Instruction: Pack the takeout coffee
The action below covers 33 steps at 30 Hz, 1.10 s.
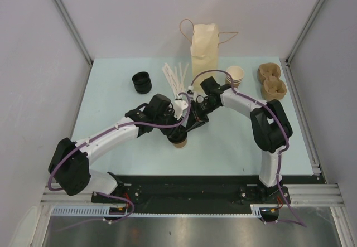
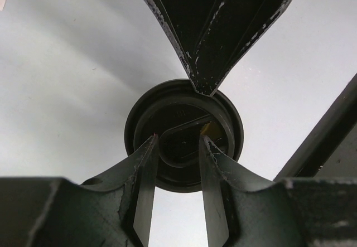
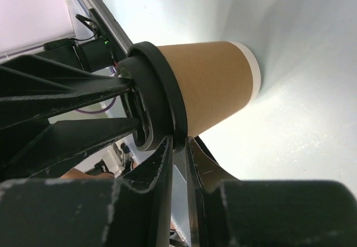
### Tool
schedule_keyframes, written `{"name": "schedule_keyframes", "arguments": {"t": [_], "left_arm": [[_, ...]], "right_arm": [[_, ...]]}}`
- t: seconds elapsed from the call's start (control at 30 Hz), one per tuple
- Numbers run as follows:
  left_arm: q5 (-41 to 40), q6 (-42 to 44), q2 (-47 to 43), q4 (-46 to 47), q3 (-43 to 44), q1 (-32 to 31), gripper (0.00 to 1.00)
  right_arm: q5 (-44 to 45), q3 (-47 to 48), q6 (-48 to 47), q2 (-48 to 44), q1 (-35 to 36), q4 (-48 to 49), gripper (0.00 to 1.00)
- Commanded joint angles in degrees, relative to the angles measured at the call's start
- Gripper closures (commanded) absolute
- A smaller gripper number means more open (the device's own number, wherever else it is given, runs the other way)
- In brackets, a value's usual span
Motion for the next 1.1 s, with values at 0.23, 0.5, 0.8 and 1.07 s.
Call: {"name": "schedule_keyframes", "arguments": {"t": [0.23,0.5,0.8,1.07], "left_arm": [[1.1,0.1,1.5,-2.4,-0.8,-0.2,0.6],[1.7,0.2,1.6,-2.7,-0.3,-0.4,0.59],[0.8,0.4,3.2,-3.4,1.2,-2.0,0.6],[0.5,0.4,3.5,-3.4,1.1,-2.2,0.6]], "right_arm": [[-0.9,-0.3,-1.0,-3.7,0.0,-0.4,0.79],[0.0,-0.9,-2.5,-3.9,-0.5,-2.7,0.75],[2.4,-1.6,-3.5,-7.8,-1.5,-5.0,0.77],[1.5,-4.2,-2.5,-9.0,-0.6,-3.9,0.79]]}}
